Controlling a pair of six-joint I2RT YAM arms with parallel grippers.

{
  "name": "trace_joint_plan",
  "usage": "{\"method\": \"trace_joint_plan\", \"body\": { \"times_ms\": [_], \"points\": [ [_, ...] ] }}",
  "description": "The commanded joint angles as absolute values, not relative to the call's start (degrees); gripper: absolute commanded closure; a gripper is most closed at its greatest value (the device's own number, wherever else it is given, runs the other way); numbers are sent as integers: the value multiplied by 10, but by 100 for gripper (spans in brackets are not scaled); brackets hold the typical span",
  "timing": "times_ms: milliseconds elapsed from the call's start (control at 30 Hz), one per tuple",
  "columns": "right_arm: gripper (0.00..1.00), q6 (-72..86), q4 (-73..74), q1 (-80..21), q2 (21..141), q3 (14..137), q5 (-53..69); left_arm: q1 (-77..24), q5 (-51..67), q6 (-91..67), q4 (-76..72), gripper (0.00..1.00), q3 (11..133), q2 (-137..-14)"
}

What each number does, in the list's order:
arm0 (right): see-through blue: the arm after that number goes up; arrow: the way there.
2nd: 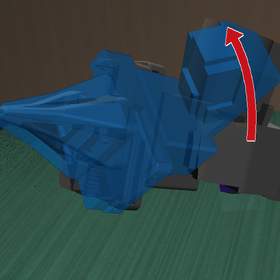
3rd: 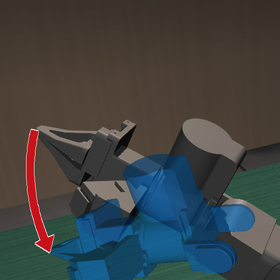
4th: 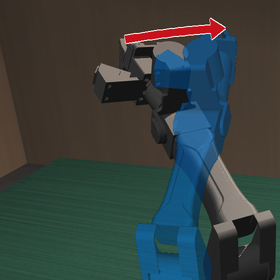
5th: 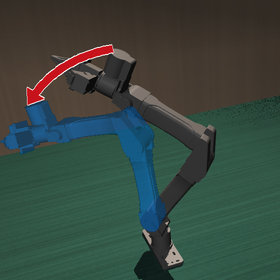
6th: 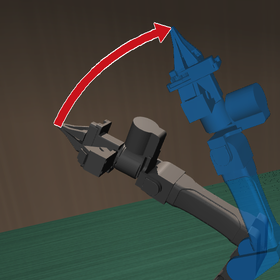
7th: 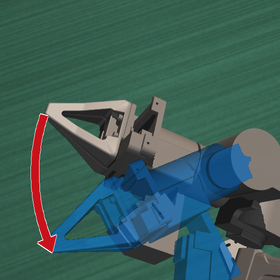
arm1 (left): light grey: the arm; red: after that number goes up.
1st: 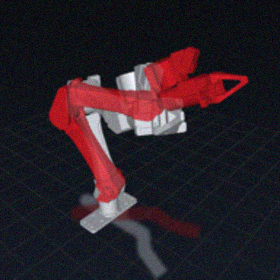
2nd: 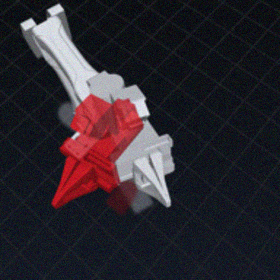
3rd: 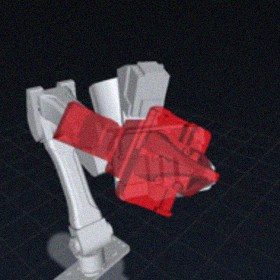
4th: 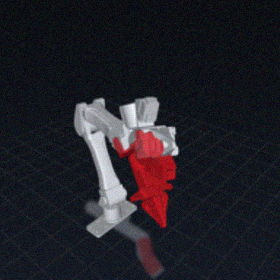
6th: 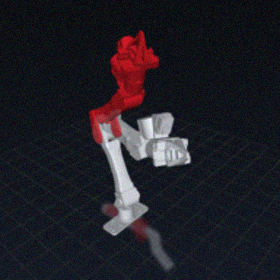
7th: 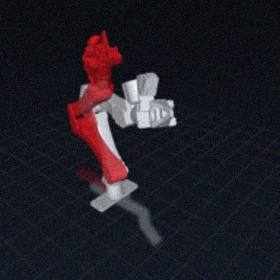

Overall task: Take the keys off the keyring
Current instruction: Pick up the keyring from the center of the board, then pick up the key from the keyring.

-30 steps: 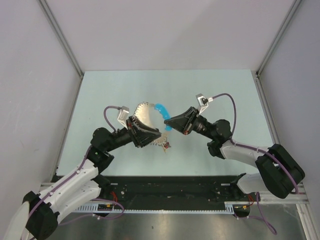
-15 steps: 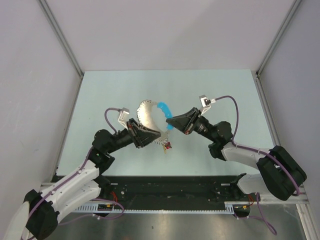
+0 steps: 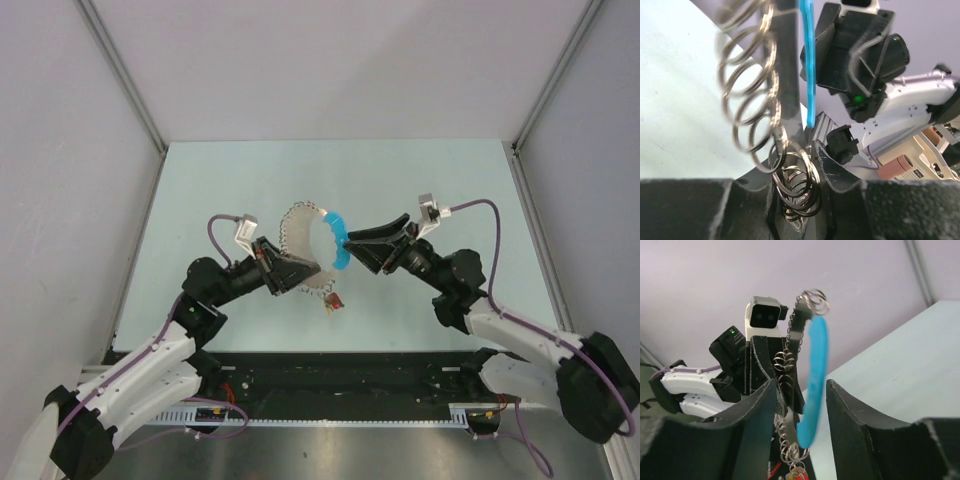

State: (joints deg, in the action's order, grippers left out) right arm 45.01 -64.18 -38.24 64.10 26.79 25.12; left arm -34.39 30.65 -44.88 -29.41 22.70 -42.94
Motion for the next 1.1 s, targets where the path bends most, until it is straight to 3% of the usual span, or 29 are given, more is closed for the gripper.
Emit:
{"method": "trace_joint_plan", "body": {
  "times_ms": [0,133,400,833,1067],
  "points": [
    [47,299,-459,-395,540,273,164,-346,286,-427,-276,100,271,-413],
    [40,237,-345,-411,466,273,149,-346,281,-431,-273,100,284,-415],
    [48,68,-256,-576,423,269,62,-346,265,-441,-268,100,295,-403],
    [62,-62,-496,-693,511,189,-53,-346,265,-471,-272,100,311,-383],
    [52,-99,-560,-696,550,192,-98,-346,269,-481,-276,99,311,-381]
  ]
}}
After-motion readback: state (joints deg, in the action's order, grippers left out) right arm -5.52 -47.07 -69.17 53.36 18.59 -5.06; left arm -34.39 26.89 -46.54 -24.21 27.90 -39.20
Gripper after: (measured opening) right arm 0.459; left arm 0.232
